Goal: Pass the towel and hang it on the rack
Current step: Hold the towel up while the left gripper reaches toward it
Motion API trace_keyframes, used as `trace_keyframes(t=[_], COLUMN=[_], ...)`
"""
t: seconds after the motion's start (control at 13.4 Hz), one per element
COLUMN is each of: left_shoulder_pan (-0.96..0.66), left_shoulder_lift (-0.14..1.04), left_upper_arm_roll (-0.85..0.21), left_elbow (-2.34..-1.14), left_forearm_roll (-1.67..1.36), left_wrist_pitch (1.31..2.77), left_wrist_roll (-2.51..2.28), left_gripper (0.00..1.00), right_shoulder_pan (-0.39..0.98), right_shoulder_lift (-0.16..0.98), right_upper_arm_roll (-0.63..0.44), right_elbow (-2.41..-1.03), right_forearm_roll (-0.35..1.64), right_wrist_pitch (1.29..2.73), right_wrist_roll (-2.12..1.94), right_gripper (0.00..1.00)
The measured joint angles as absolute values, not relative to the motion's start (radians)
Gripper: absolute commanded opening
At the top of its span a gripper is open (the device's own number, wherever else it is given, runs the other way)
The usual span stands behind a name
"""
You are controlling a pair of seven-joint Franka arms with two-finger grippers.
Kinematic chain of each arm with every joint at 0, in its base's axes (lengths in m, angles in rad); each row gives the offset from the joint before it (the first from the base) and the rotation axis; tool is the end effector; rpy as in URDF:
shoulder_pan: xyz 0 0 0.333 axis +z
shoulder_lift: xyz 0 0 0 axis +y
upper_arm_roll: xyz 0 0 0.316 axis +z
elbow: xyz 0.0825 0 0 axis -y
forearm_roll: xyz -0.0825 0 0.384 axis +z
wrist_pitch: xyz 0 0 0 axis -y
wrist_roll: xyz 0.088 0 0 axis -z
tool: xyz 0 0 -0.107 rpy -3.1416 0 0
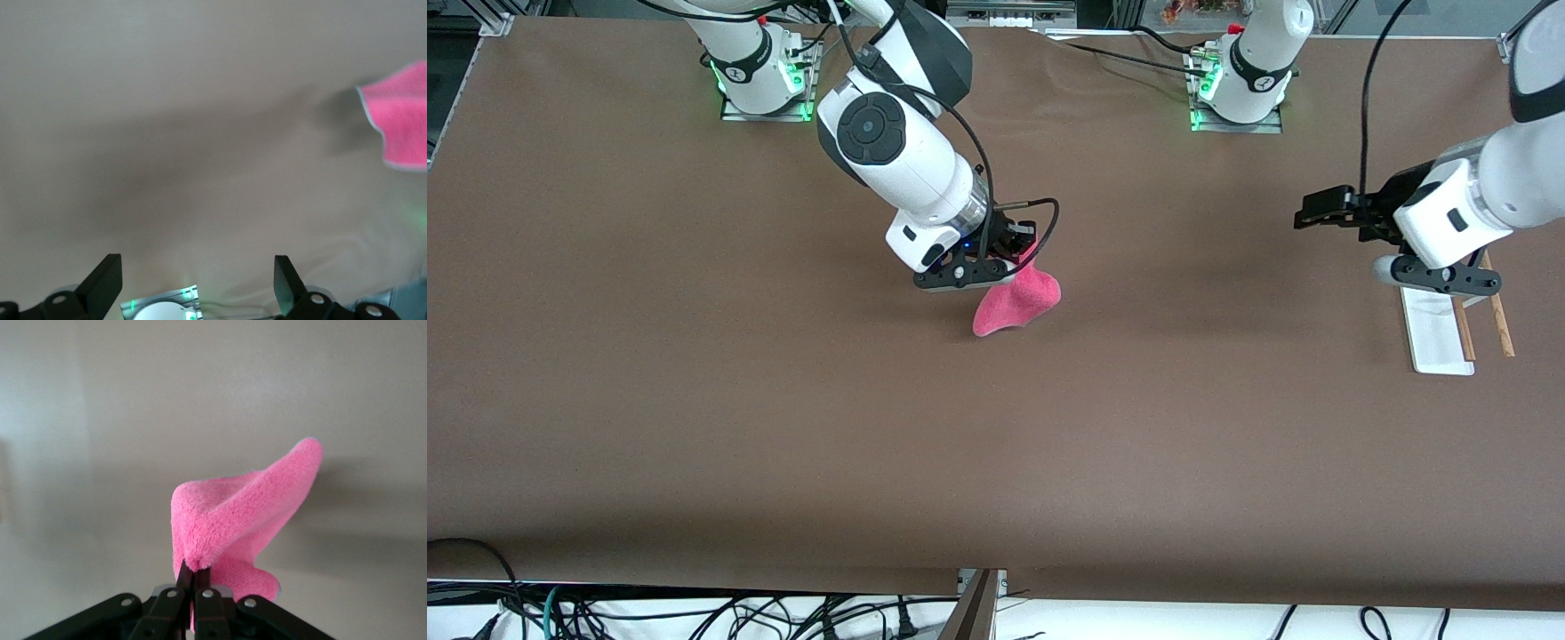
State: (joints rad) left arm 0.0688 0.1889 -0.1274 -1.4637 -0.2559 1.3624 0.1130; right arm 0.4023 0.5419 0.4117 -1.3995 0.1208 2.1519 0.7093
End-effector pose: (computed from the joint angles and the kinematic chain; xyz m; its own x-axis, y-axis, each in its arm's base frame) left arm 0.5811 -0.0586 0.5566 0.9444 -0.2205 -0.2439 -0.1413 -0.9419 0.3048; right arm 0.5384 0.4881 0.4392 0.9991 -0.0219 -0.0368 -0.0344 -0.9221 -0.3853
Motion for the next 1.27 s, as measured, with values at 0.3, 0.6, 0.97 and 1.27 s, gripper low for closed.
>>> trace_keyframes(t=[0.3, 0.6, 0.97, 1.27], left_shoulder_pan=[0.100, 0.093, 0.080, 0.065], left_shoulder_lift=[0.227, 0.247, 0.251, 0.286], left_upper_arm_roll=[-0.128, -0.149, -0.348, -0.449], left_elbow=[-1.529, -1.705, -1.862, -1.869], left_forearm_roll=[-0.470, -0.640, -0.734, -0.764], left_wrist_pitch=[1.414, 1.619, 1.958, 2.128], left_wrist_roll=[0.395, 0.693, 0.823, 0.825], left_gripper=[0.99, 1.00, 1.00, 1.00], right_shoulder_pan=[0.403, 0.407, 0.410, 0.410], right_shoulder_lift=[0.542, 0.542, 0.542, 0.540], right_upper_arm_roll=[0.411, 0.419, 0.429, 0.433], right_elbow=[-1.389, -1.369, -1.343, -1.333], right_forearm_roll=[0.121, 0.121, 0.155, 0.174], right_wrist_pitch=[2.192, 2.195, 2.195, 2.195], right_wrist_roll=[0.710, 0.752, 0.762, 0.768], right_gripper=[0.00, 0.00, 0.00, 0.00])
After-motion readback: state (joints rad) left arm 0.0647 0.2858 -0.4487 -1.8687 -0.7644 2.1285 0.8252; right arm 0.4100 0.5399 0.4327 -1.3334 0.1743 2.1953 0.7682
